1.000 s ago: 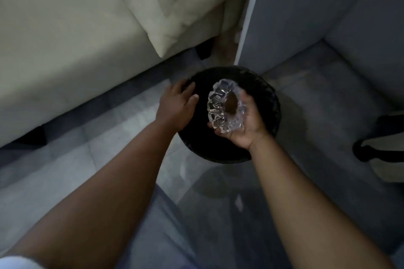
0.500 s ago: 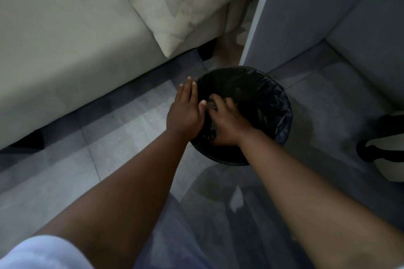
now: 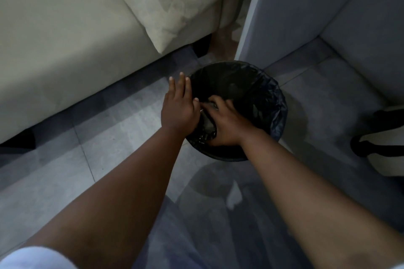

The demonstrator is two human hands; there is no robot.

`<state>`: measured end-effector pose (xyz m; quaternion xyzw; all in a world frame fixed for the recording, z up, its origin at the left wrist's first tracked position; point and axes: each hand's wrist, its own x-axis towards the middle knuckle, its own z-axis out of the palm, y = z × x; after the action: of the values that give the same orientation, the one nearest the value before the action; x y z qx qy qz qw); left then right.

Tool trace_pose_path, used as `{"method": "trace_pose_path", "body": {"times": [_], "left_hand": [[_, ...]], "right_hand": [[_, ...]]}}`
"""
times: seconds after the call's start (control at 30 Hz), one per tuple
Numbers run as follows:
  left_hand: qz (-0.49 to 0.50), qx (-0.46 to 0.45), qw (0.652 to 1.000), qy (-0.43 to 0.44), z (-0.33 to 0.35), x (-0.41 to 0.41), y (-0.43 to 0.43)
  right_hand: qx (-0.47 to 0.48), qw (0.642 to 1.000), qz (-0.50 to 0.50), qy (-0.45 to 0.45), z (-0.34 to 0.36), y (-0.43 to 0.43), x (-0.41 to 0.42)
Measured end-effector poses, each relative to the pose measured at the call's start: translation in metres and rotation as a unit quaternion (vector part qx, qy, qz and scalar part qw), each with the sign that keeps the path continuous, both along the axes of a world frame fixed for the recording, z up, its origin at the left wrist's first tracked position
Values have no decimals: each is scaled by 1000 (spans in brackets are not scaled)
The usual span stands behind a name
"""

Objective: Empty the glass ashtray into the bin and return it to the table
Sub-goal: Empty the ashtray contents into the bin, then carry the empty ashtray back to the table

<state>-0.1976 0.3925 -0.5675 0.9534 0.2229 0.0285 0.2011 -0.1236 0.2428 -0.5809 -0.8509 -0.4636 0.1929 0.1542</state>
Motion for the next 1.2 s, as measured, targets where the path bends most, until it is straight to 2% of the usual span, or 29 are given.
{"method": "trace_pose_path", "body": {"times": [0.1, 0.23, 0.33, 0.47, 0.57, 0.67, 0.73, 0.77, 0.8, 0.87, 0.9, 0.93, 0.97, 1.07, 1.2], "left_hand": [[-3, 4, 1000, -4, 0, 1, -3], [-7, 13, 1000, -2, 0, 4, -4], [-11, 6, 1000, -3, -1, 4, -5], [-23, 17, 1000, 1, -2, 5, 0], [-59, 29, 998, 2, -1, 6, 2], [-64, 35, 997, 2, 1, 6, 1], [-57, 41, 998, -2, 6, 7, -1], [-53, 42, 998, -10, 9, 8, -1], [-49, 41, 998, -21, 13, 10, -3], [-44, 18, 997, -55, 23, 13, -12], [-52, -2, 996, -73, 29, 14, -17], [-74, -21, 993, -88, 34, 16, -21], [-106, -35, 989, -98, 39, 17, -26], [-193, -84, 974, -82, 48, 22, -42], [-207, -135, 968, -51, 55, 30, -65]], "right_hand": [[-7, 999, -44, 7, -1, -5, 4], [-12, 1000, 9, -12, -3, -5, 2], [0, 999, -45, 8, -2, -7, 2], [-9, 1000, -4, 29, 0, -7, -5], [4, 996, -71, 56, 0, -9, -13], [46, 970, -204, 123, 4, -13, -16], [120, 917, -304, 227, 10, -20, -13], [178, 869, -347, 304, 15, -25, -11], [228, 803, -387, 391, 21, -31, -8], [305, 643, -417, 566, 30, -45, 0], [342, 576, -414, 617, 33, -52, 5], [372, 525, -407, 648, 36, -58, 7], [395, 492, -397, 667, 41, -62, 9], [435, 466, -360, 681, 50, -68, 11], [450, 457, -364, 675, 51, -78, 16]]}}
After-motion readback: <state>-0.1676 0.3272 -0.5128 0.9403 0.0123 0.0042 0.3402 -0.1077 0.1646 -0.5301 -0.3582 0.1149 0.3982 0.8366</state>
